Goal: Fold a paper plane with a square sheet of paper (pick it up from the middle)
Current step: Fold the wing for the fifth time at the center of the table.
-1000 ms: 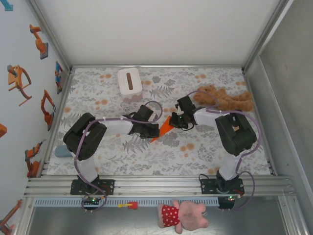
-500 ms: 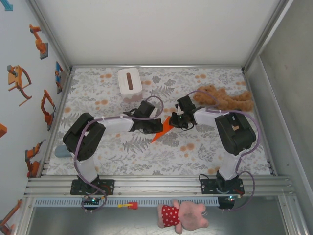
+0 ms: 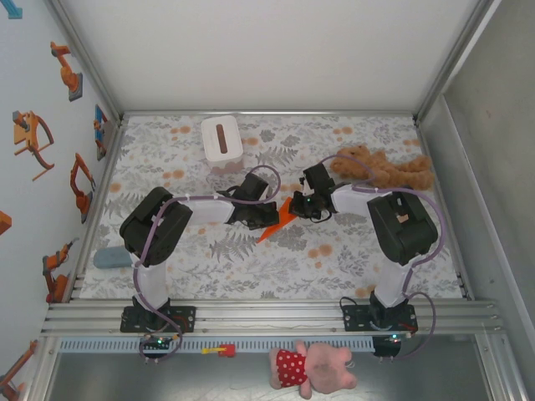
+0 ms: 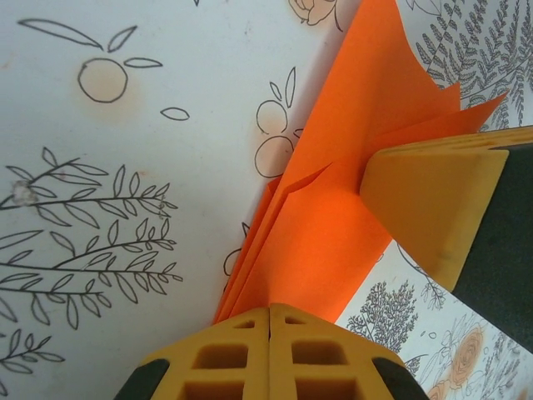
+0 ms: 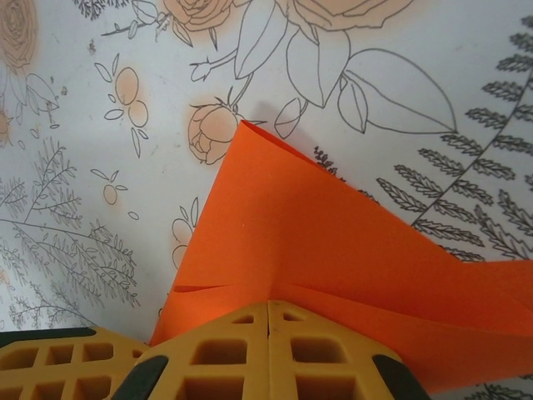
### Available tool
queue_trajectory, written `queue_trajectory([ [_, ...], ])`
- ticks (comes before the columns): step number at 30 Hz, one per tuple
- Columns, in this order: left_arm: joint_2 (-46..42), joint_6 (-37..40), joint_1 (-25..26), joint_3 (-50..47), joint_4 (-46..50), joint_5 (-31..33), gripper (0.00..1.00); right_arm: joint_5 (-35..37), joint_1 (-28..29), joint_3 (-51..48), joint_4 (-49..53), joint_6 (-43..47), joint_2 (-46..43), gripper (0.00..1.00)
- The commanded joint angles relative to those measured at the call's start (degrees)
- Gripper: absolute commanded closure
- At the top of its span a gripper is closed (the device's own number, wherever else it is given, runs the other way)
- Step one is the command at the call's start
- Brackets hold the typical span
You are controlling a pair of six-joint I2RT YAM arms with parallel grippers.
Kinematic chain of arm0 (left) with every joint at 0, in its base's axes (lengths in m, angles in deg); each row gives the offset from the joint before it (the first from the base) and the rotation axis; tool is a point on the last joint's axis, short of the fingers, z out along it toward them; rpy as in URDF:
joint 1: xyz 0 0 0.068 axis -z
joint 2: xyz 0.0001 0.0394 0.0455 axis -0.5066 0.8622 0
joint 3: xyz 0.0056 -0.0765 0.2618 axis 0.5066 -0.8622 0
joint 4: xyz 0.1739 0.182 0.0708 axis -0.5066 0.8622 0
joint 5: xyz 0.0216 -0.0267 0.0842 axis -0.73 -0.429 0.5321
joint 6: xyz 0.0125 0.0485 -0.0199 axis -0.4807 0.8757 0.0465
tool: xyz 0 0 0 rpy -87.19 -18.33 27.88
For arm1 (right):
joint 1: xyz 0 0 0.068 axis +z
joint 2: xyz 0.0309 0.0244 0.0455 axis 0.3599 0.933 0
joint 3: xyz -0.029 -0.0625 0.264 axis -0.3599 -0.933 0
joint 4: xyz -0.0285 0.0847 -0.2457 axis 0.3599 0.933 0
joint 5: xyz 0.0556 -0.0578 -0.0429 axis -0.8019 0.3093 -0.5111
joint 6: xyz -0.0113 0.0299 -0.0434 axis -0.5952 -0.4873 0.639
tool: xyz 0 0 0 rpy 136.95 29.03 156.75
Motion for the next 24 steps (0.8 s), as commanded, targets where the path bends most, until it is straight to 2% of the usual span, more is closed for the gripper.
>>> queue_trajectory([
  [1, 0.7, -0.4, -0.1, -0.7, 5.2, 2.6, 1.0, -2.1, -0.4, -0.1, -1.3, 0.7, -4.4, 0.99],
  [5, 1.3, -0.4, 0.0, -0.6, 5.4, 2.3, 1.0, -5.5, 0.1, -1.9, -3.8, -2.5, -5.4, 1.0],
  [12, 1.9, -0.6, -0.1, -0.2, 5.7, 1.9, 1.0, -5.6, 1.4, -5.3, -7.1, -6.5, -3.7, 1.0],
  [24, 1.9, -0.8, -0.2, -1.2, 7.6, 2.7, 1.0, -2.9, 0.8, -6.5, -8.0, -3.8, 0.1, 1.0],
])
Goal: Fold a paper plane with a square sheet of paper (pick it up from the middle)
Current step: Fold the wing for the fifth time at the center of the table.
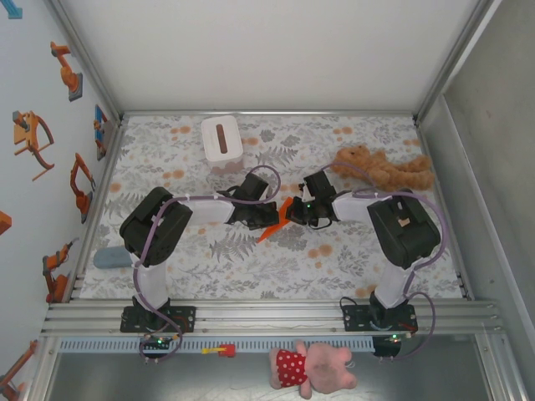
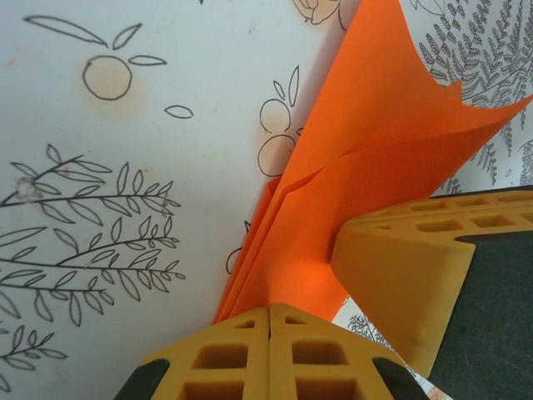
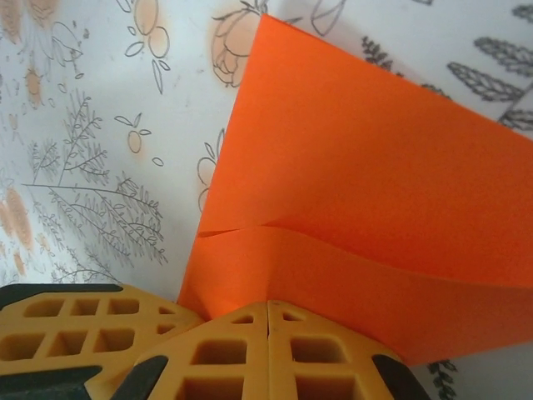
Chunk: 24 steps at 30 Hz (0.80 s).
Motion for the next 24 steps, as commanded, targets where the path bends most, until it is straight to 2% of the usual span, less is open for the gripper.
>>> queue_trajectory([
  [1, 1.8, -0.4, -0.2, -1.5, 7.3, 2.3, 1.0, 1.8, -0.8, -0.9, -0.9, 1.8, 1.6, 1.0],
  [10, 1.1, -0.1, -0.8, -6.0, 7.6, 2.0, 1.0, 1.8, -8.1, -2.4, -4.8, 2.8, 0.8, 1.0],
  [15, 1.0, 0.5, -0.8, -5.9, 7.6, 1.3, 1.0, 3.9, -12.0, -0.4, -1.9, 4.1, 1.0, 1.0],
  [19, 0.9, 1.0, -0.9, -4.9, 7.5, 1.0, 1.0, 4.0, -12.8, 1.9, 2.7, 5.2, -0.3, 1.0],
  [24, 1.3, 1.4, -0.8, -2.8, 7.9, 0.1, 1.0, 2.5, -12.3, 0.6, 3.0, 5.2, -6.7, 1.0],
])
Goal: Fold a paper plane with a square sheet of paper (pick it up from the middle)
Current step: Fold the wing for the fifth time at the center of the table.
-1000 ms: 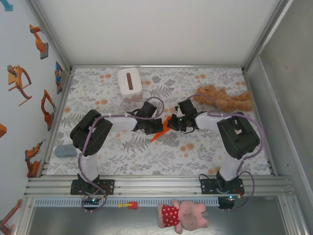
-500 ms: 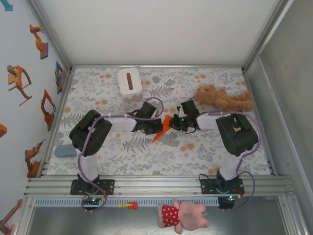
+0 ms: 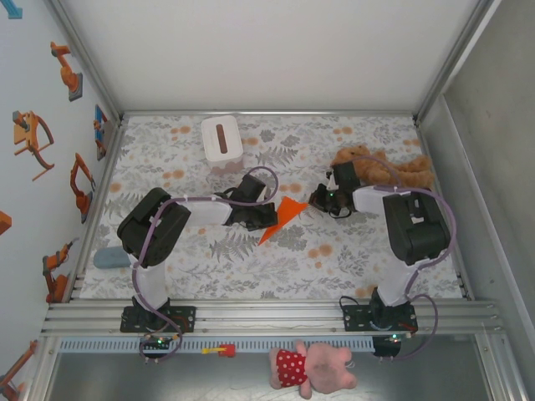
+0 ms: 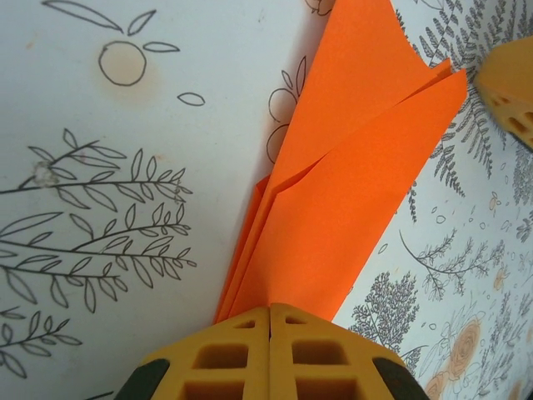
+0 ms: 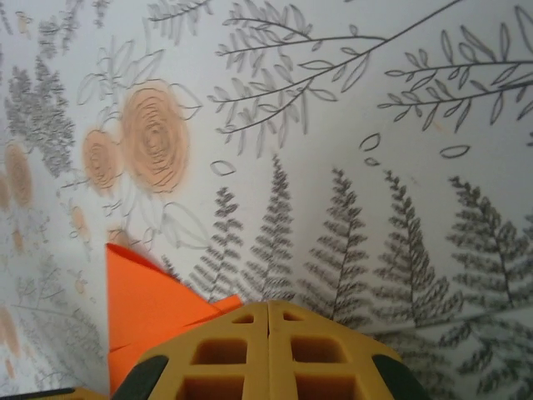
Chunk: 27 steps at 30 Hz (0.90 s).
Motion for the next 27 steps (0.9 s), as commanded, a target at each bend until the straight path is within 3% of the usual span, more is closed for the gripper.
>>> queue_trajectory([
  [1, 2.1, 1.3, -0.3, -0.5, 9.6, 1.2, 1.0, 0.2, 0.9, -0.1, 1.7, 1.6, -6.2, 1.0],
  [10, 1.6, 1.7, -0.3, 1.0, 9.6, 0.6, 1.0, -4.6, 7.4, 0.3, 0.1, 1.1, -3.8, 1.0],
  [16, -0.3, 2.6, -0.3, 1.9, 8.7, -0.5, 1.0, -7.3, 8.3, 1.2, -1.1, 0.4, 1.3, 1.0],
  [27, -1.9, 8.7, 1.1, 5.0, 4.7, -5.9, 0.93, -4.6, 8.3, 2.6, 3.7, 2.0, 6.2, 1.0],
])
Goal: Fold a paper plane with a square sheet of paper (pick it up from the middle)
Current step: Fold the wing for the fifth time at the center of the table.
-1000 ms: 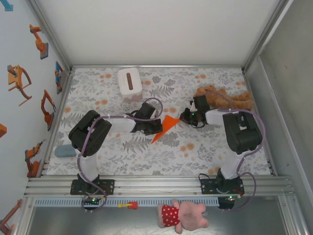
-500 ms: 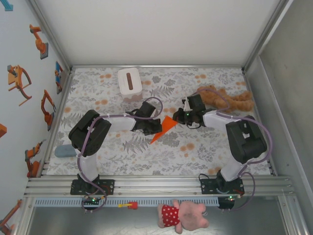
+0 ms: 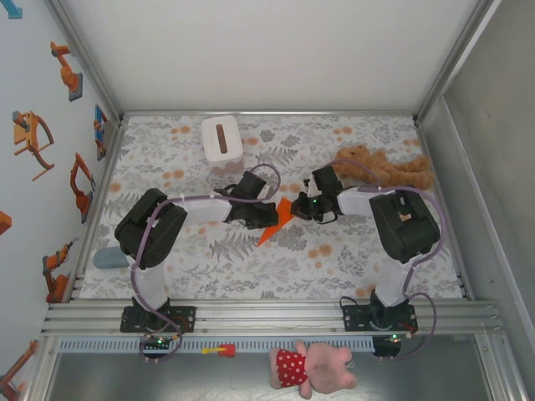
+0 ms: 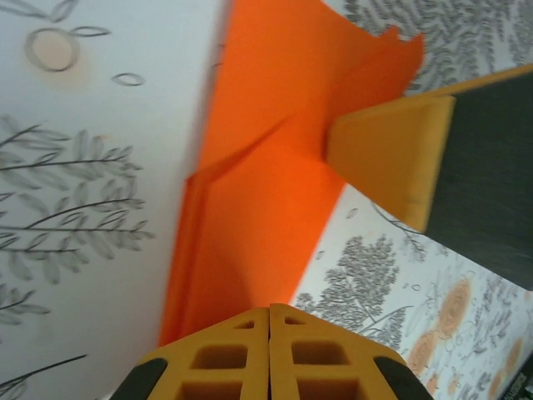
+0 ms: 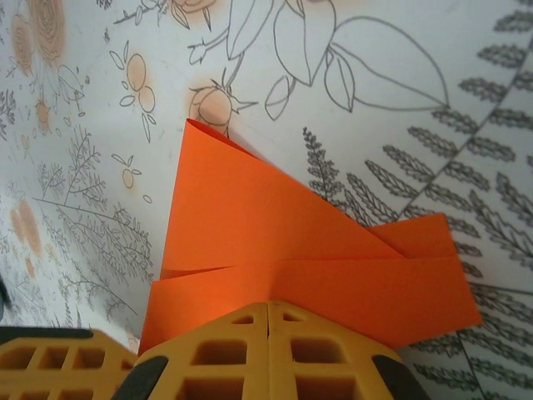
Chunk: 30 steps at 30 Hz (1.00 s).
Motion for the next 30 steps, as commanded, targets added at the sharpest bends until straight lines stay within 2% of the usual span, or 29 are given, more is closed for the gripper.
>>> queue_trajectory([
  [1, 0.1, 3.3, 1.0, 3.0, 0.2, -2.8, 0.93, 1.9, 0.2, 0.7, 3.6, 1.1, 2.2, 1.0],
  [11, 5.7, 4.0, 1.6, 7.3, 3.3, -1.8, 0.99, 2.2, 0.3, 0.5, 4.5, 1.0, 3.0, 1.0],
  [18, 7.8, 4.3, 1.3, 6.9, 4.2, -0.6, 1.0, 2.8, 0.2, 0.6, 5.4, 1.3, 3.4, 1.0],
  [23, 7.9, 2.9, 0.7, 3.5, 2.7, -1.1, 1.0, 4.6, 0.2, 1.0, 7.6, 2.0, 3.9, 1.0],
  [30, 2.5, 1.1, 0.7, -4.9, 1.3, -3.3, 0.99, 5.7, -0.2, 1.8, 9.8, 3.4, 5.7, 1.0],
])
